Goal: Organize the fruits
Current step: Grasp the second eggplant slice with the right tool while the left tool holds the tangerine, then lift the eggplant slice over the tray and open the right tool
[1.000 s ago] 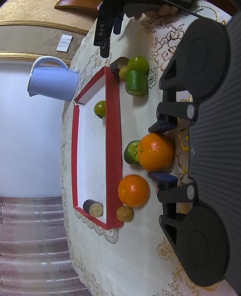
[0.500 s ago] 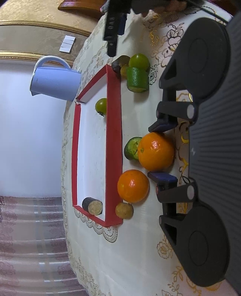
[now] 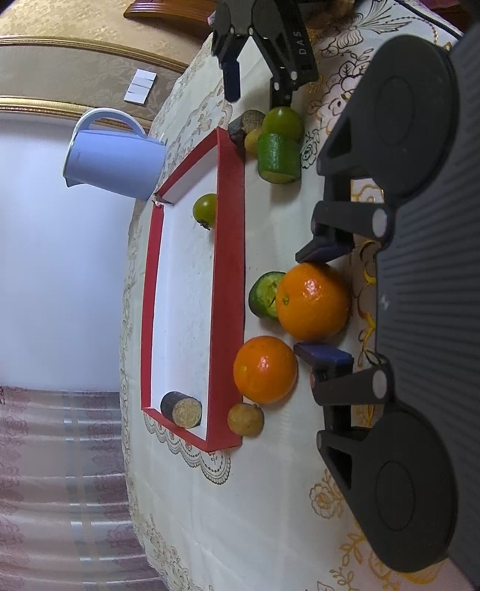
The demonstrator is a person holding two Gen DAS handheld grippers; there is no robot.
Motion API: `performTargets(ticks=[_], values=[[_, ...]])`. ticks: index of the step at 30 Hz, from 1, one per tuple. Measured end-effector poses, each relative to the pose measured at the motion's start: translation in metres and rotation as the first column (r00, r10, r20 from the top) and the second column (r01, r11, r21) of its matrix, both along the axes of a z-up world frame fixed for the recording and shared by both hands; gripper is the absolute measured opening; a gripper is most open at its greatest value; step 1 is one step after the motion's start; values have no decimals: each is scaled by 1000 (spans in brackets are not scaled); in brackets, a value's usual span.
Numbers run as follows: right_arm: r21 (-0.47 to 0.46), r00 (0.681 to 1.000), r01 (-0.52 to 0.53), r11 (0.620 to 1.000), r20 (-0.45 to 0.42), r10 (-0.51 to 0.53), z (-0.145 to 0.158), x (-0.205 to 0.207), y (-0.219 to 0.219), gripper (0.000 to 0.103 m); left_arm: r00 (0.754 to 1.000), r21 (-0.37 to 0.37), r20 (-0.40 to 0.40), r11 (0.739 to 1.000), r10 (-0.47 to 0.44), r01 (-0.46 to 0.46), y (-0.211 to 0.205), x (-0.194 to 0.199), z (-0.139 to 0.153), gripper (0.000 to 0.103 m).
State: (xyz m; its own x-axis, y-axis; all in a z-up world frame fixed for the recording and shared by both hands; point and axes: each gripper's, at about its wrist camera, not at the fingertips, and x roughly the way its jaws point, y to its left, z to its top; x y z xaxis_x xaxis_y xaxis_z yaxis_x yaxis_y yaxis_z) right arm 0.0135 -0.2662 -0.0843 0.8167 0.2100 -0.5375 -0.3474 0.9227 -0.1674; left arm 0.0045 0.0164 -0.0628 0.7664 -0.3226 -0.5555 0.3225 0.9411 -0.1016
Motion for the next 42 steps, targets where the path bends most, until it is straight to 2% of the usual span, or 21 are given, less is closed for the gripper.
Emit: performTargets(ticks=[5, 9, 11, 13, 17, 19, 22, 24, 27, 29, 31, 37, 42], values=[[-118, 998, -43, 992, 49, 49, 4, -1, 15, 97, 1000, 12, 1, 1000, 5, -5, -3, 2, 0, 46], [-121, 999, 10, 993, 52, -3, 4, -2, 15, 97, 1000, 10, -1, 1000, 14, -14, -2, 3, -1, 48], [-73, 997, 67, 995, 30, -65, 4, 2, 6, 97, 1000, 7, -2, 1000, 18, -18, -2, 3, 0, 49], [30, 989, 147, 989, -5, -147, 4, 2, -4, 97, 1000, 7, -2, 1000, 19, -19, -2, 3, 0, 49], [184, 964, 266, 946, -57, -260, 2, -2, -11, 96, 1000, 10, 0, 1000, 20, -20, -1, 2, -1, 49], [204, 957, 290, 935, -52, -286, 2, -4, -6, 95, 1000, 5, -3, 1000, 22, -22, -1, 3, -1, 50], [174, 943, 333, 927, -53, -329, 1, -1, 6, 95, 1000, 4, -2, 1000, 22, -22, -1, 3, -1, 50], [213, 938, 346, 914, -77, -337, 1, 1, 8, 96, 1000, 2, -1, 1000, 22, -22, 0, 2, -1, 50], [223, 927, 375, 900, -78, -367, -1, 6, 12, 95, 1000, -9, -4, 1000, 22, -22, 1, 2, 0, 50], [230, 920, 392, 891, -71, -386, -1, 6, 15, 87, 1000, -16, -4, 1000, 22, -22, 3, 2, 0, 50], [248, 923, 382, 891, -61, -379, -1, 2, 18, 67, 1000, -23, -6, 1000, 20, -20, 4, 2, 0, 50], [314, 926, 375, 872, -86, -367, -1, 1, 19, 43, 1000, -30, -6, 999, 18, -18, 6, 2, 0, 50], [349, 925, 377, 858, -94, -368, -2, -1, 19, 42, 1000, -13, -1, 1000, 15, -15, 4, 1, -1, 50]])
